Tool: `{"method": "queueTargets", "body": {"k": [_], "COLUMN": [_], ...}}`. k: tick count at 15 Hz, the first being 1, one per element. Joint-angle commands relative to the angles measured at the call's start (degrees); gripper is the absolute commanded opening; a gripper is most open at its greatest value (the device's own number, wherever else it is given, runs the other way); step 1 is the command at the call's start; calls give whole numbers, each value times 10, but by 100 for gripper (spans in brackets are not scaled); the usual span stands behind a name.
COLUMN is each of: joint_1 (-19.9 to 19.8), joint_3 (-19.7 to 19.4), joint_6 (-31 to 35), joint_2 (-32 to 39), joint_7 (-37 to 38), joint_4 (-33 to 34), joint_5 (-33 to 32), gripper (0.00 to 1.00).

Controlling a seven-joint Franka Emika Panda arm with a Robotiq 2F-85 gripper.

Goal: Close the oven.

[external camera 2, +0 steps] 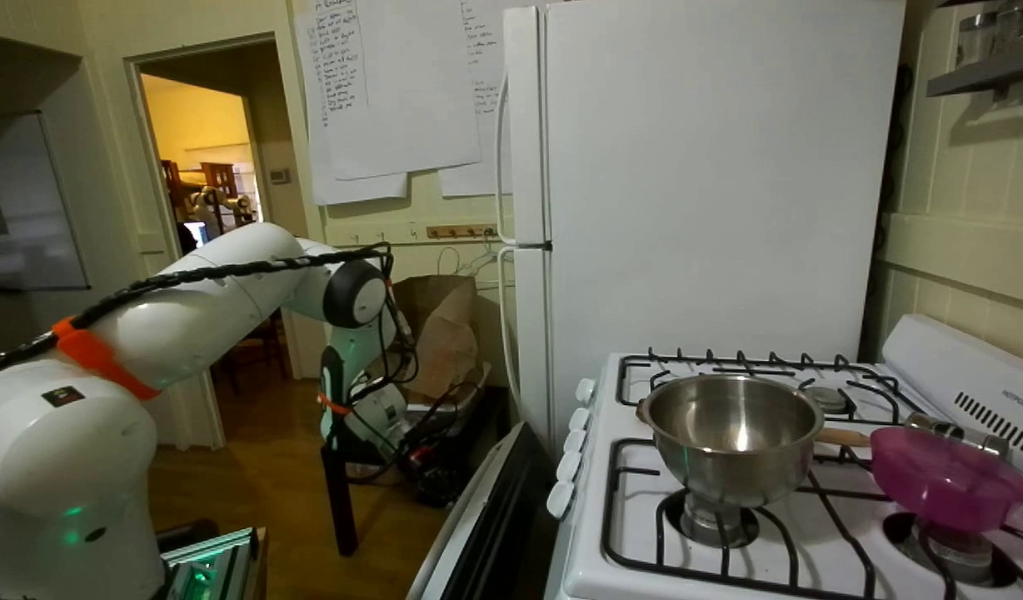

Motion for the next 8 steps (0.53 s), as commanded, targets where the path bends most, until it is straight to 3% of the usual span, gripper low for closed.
{"method": "queueTargets", "body": {"k": [1,8], "joint_1": [-19,-62], "joint_3": [3,8], "joint_6": [7,2], "joint_2": [-3,-63], "joint_7": [21,66], "joint_4": [-21,-101], "joint_5": [-6,-9], "gripper": [0,0]}}
